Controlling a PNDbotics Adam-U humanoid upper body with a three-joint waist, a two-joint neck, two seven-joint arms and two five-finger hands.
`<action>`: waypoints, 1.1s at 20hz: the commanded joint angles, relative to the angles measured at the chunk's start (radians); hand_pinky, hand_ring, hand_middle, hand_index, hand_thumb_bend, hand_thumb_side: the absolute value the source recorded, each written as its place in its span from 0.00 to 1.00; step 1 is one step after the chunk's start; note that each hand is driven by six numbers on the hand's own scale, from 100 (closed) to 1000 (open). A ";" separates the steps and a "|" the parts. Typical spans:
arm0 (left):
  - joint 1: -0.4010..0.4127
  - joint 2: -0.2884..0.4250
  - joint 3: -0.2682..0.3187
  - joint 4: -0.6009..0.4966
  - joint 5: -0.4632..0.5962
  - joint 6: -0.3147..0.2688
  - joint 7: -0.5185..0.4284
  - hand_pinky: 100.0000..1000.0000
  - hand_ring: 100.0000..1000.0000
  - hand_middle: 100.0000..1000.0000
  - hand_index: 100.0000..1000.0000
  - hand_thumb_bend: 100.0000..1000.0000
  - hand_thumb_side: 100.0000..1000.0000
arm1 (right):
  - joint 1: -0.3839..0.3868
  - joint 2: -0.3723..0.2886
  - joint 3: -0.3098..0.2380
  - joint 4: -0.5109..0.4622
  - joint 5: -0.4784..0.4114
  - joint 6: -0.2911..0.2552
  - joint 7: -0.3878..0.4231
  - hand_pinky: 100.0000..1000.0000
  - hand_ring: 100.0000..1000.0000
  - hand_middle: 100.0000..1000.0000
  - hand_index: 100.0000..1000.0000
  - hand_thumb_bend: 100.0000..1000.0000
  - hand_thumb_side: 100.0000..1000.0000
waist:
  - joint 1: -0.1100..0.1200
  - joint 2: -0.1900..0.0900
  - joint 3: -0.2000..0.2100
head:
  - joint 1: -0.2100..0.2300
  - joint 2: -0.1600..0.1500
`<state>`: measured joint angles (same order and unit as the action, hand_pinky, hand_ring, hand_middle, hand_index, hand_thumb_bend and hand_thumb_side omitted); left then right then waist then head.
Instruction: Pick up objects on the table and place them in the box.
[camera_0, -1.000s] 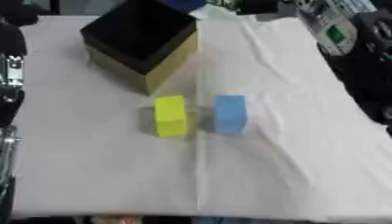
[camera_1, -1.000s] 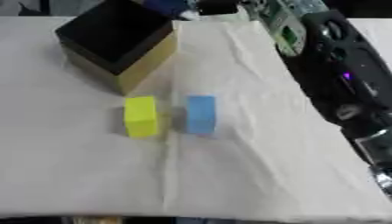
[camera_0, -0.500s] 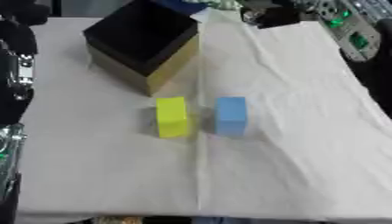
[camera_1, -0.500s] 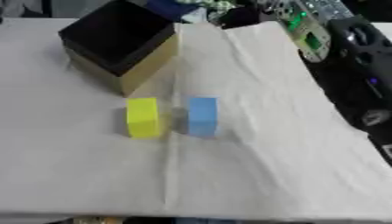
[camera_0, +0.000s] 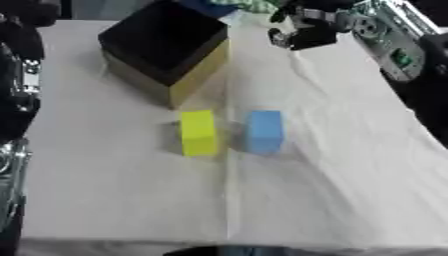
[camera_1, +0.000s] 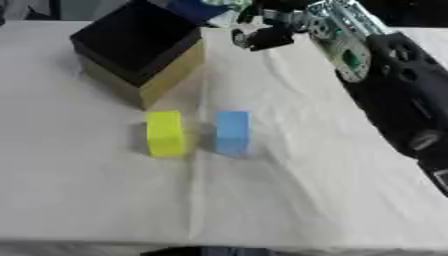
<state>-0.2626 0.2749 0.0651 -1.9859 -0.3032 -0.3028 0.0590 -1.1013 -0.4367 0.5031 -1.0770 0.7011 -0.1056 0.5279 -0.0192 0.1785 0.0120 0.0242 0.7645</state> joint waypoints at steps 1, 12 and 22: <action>-0.004 0.027 0.002 -0.014 0.002 0.004 0.000 0.73 0.73 0.75 0.81 0.05 0.81 | -0.004 -0.018 0.003 0.008 -0.022 -0.034 -0.008 0.89 0.97 0.84 0.94 0.00 1.00 | 0.001 -0.022 -0.003 | 0.004 0.005; 0.012 0.032 0.000 -0.014 0.004 0.011 -0.007 0.73 0.73 0.76 0.81 0.05 0.81 | 0.081 -0.051 0.015 0.015 -0.035 -0.191 -0.041 0.89 0.97 0.85 0.94 0.00 1.00 | -0.009 -0.048 -0.013 | 0.018 0.005; 0.021 0.038 -0.001 -0.014 0.001 0.014 -0.012 0.73 0.73 0.76 0.81 0.04 0.81 | 0.127 -0.081 0.024 0.020 -0.105 -0.339 -0.136 0.88 0.94 0.82 0.93 0.00 1.00 | -0.014 -0.055 -0.024 | 0.026 0.005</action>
<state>-0.2362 0.2864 0.0649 -1.9859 -0.3023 -0.2912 0.0479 -0.9576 -0.4842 0.5317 -1.0522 0.6114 -0.4296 0.4057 -0.0346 0.1387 -0.0113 0.0462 0.7646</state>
